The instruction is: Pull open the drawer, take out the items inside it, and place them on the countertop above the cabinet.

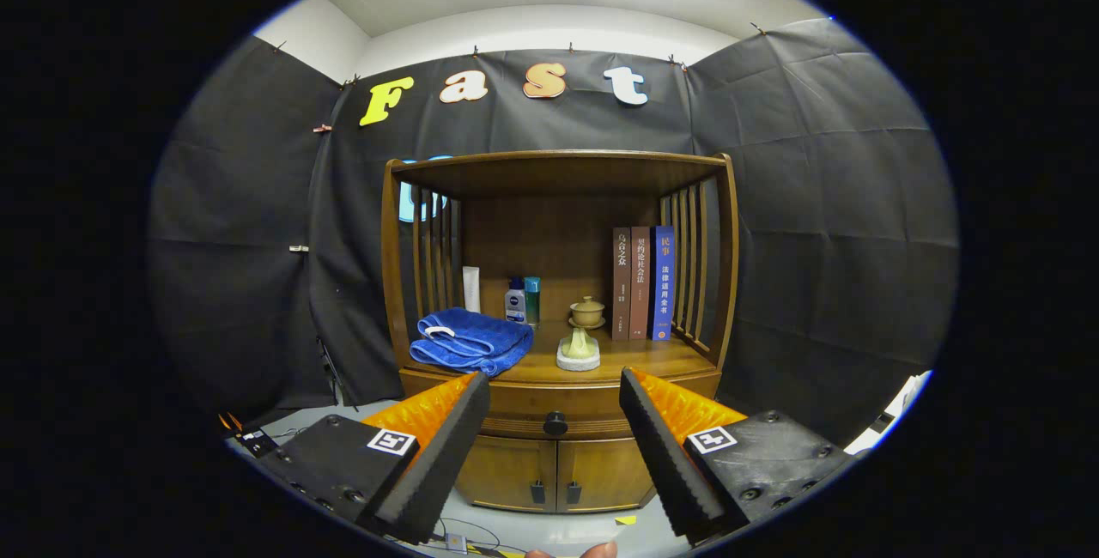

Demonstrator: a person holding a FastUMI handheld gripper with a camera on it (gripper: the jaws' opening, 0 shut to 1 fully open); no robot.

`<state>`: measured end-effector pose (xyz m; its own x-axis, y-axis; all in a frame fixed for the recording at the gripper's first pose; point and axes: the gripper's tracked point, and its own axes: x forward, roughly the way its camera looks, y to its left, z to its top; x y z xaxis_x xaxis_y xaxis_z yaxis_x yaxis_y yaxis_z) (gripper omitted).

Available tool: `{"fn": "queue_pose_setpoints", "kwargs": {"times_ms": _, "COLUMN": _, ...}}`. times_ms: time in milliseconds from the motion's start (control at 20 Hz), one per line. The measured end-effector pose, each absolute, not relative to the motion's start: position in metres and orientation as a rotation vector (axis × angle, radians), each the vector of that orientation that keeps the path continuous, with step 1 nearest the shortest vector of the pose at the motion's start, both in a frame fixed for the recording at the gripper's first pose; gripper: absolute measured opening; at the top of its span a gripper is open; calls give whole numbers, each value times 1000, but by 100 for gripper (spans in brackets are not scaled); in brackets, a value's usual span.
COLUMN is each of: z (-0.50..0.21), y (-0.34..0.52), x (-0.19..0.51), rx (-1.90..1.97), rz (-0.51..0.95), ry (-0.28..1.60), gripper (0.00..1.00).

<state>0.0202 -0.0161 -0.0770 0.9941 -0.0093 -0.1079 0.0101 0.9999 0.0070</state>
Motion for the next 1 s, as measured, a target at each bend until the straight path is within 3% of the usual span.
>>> {"fn": "queue_pose_setpoints", "kwargs": {"times_ms": 1000, "z": -78, "y": -13, "x": 19, "rx": 3, "rz": -4, "ry": 109, "gripper": 99}}
